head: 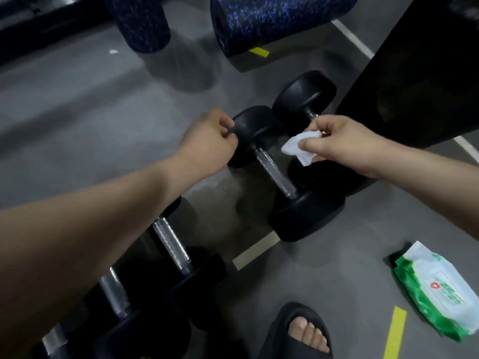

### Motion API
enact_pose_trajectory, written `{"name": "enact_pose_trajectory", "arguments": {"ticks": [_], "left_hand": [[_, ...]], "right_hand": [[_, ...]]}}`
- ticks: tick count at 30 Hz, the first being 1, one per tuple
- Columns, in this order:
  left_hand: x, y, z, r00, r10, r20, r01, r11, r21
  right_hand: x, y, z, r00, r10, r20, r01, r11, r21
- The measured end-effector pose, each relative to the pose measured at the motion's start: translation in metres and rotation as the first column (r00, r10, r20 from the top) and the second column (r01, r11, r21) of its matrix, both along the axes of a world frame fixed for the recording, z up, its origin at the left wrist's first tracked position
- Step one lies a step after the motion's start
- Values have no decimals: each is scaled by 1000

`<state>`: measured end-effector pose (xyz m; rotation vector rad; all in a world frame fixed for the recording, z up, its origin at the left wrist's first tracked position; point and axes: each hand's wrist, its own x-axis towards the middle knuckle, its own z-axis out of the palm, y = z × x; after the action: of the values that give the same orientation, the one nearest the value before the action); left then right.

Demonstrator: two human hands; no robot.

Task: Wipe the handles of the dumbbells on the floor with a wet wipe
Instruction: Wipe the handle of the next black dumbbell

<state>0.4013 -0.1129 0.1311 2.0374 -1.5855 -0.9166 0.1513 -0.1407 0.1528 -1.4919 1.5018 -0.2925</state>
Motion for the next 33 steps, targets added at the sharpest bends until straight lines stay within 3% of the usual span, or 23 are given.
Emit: {"name": "enact_pose_trajectory", "arguments": {"ticks": [4, 10, 15, 19, 24, 27, 33], "left_hand": [[3, -15, -41, 998, 39, 40, -34, 992, -124], [-4, -45, -65, 990, 118, -81, -130, 977, -169], [-25, -55, -72, 985, 117, -123, -139, 973, -182], [-33, -60, -80, 964, 236, -121, -252, 959, -133], [-35, -70, -77, 973, 226, -50, -231, 959, -161], [-40, -71, -79, 952, 298, -65, -305, 942, -138], [-46, -70, -83, 934, 355, -39, -356, 917, -182]], "right_hand": [[3, -29, -31, 976, 44, -215, -58, 996, -60], [23, -38, -49, 901, 185, -393, -204, 979, -7], [38, -32, -60, 961, 182, -209, -149, 975, 165], [35, -29, -68, 996, 88, -18, -82, 973, 214], [25, -21, -80, 993, 105, -58, -99, 990, 97], [26, -17, -87, 992, 65, -109, -62, 998, 24], [45, -27, -99, 978, -180, 107, 167, 979, 117]]}}
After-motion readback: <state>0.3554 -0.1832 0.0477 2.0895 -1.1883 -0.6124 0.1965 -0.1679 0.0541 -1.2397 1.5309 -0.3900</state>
